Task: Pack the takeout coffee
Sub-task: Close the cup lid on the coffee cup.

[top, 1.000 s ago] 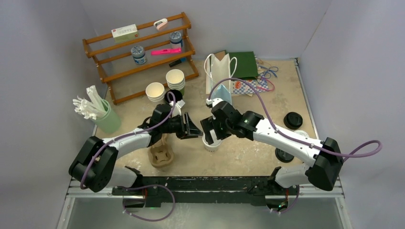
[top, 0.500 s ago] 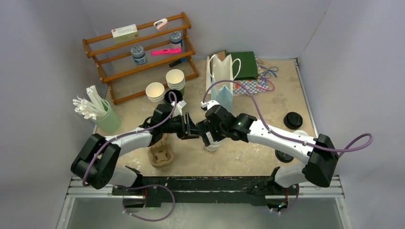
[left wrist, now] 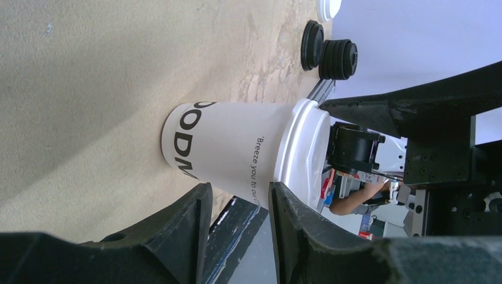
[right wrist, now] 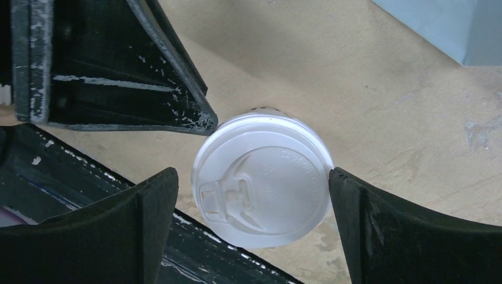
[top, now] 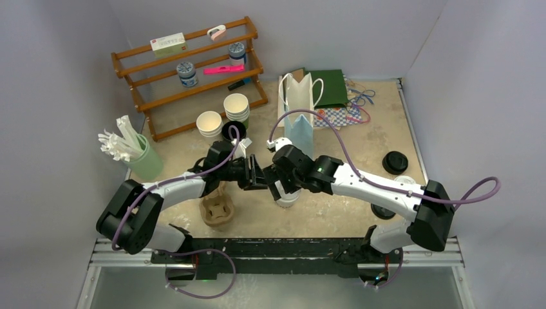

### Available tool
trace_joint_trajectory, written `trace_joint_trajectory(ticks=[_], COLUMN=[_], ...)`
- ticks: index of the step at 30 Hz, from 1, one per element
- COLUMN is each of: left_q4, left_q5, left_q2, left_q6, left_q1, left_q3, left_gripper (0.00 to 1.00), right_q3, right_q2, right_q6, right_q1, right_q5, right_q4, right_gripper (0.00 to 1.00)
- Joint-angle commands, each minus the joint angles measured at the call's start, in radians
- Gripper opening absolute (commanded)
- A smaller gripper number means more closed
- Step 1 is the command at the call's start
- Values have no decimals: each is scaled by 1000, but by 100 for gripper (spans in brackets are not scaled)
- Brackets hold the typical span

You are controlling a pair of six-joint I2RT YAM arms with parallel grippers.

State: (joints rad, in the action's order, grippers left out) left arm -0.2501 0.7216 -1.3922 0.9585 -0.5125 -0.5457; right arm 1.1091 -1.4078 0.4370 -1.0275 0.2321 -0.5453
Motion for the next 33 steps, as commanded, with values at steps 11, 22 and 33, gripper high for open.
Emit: trace_joint_trajectory(ticks=[11,22,33], left_q4=[121,82,39], left_q5=[-31,-16,1], left_q2=[57,58,58], left_q6=[-89,-61,-33], left_q1=[5,5,1], left_q3=[-59,-57,-48], left_gripper=[41,41,42], right_q3=[23,-21,-37], right_q2=[57,80,48], right_q6=[-19,-24,-23], right_q1=[-21,-22,-23], right_q5=[24,18,-36], right_q4=[-34,-32,-8], right_gripper=[99,99,98])
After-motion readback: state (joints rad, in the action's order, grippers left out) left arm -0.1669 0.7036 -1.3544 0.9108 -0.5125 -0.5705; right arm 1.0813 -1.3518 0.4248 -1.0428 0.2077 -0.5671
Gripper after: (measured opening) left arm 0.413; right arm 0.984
